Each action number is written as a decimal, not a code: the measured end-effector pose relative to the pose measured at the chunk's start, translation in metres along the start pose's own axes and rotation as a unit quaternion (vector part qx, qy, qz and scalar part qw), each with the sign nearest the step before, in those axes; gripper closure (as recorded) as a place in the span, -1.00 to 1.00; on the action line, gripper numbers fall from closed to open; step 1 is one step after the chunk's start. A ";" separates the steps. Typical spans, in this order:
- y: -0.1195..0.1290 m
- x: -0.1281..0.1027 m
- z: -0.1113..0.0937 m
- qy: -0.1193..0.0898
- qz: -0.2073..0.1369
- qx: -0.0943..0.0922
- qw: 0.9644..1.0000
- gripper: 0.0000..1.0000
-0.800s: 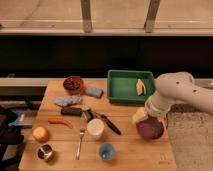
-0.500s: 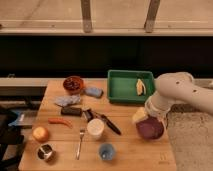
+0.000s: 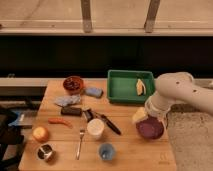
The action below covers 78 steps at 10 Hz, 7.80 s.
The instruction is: Place banana in plastic cup
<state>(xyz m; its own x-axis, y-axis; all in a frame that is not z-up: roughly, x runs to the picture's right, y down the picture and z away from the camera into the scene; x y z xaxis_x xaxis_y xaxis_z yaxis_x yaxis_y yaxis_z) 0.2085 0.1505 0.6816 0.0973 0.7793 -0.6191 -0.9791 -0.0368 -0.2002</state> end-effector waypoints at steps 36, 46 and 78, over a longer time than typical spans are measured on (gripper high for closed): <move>-0.027 -0.216 0.010 -0.156 -0.121 0.093 0.976 -0.60; -0.092 -0.248 0.052 -0.169 -0.037 0.024 0.985 -0.60; -0.072 -0.235 0.034 -0.112 -0.119 0.021 0.986 1.00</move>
<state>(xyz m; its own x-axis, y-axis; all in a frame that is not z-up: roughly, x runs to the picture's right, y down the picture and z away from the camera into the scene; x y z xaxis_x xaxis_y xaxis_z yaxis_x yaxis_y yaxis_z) 0.2499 -0.0088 0.8670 0.2879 0.8818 -0.3736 -0.9401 0.1859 -0.2858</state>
